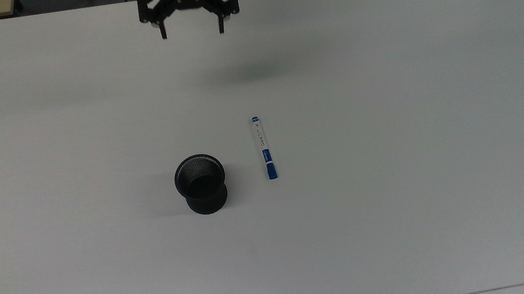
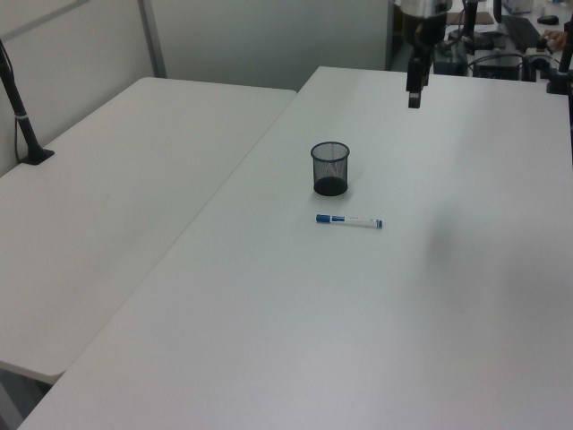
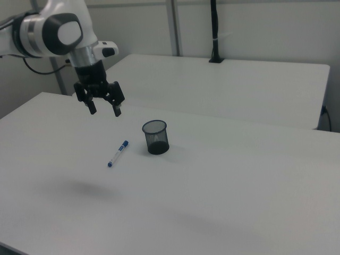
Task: Insert the marker
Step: 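Move the open gripper over the white marker and lower onto it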
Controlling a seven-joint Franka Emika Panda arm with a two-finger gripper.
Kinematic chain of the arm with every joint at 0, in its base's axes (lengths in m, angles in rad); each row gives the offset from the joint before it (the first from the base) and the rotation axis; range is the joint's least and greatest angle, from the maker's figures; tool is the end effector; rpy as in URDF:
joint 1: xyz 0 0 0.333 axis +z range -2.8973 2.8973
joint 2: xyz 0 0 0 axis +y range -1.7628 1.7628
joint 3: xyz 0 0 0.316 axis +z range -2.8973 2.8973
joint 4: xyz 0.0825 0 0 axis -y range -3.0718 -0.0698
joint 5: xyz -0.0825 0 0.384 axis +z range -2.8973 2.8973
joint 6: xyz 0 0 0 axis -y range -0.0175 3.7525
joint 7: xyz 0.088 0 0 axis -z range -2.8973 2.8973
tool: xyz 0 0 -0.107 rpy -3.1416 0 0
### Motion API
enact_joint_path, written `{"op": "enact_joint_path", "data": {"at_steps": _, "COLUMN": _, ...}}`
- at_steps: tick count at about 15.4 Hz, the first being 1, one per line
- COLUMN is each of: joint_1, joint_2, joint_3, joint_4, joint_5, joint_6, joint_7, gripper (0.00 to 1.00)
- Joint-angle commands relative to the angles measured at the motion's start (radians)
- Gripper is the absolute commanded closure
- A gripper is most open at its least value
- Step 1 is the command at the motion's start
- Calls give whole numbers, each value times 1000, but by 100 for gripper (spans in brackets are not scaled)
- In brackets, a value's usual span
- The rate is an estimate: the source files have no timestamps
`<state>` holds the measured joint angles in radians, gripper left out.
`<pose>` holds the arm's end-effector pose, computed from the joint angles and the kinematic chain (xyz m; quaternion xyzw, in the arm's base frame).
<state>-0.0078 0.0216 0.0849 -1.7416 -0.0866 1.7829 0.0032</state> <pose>0.5710 0.0362 0.5498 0.9980 0.0456 0.0115 0.0411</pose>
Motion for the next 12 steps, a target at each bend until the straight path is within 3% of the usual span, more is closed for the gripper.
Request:
{"op": "enact_joint_path", "data": {"at_steps": 1, "joint_1": 2, "joint_2": 87, "joint_3": 12, "joint_4": 43, "joint_5": 24, "joint_6": 47, "joint_7": -3, "gripper": 0}}
{"op": "enact_joint_path", "data": {"at_steps": 5, "joint_1": 22, "joint_2": 236, "joint_3": 12, "joint_4": 126, "joint_5": 73, "joint_6": 131, "joint_7": 0, "gripper": 0}}
{"op": "enact_joint_path", "data": {"at_steps": 9, "joint_1": 80, "joint_2": 368, "joint_3": 10, "joint_4": 132, "joint_5": 54, "joint_6": 323, "joint_7": 88, "gripper": 0}}
{"op": "enact_joint_path", "data": {"at_steps": 12, "joint_1": 84, "joint_2": 417, "joint_3": 10, "joint_4": 132, "joint_5": 15, "joint_6": 384, "joint_7": 142, "gripper": 0}}
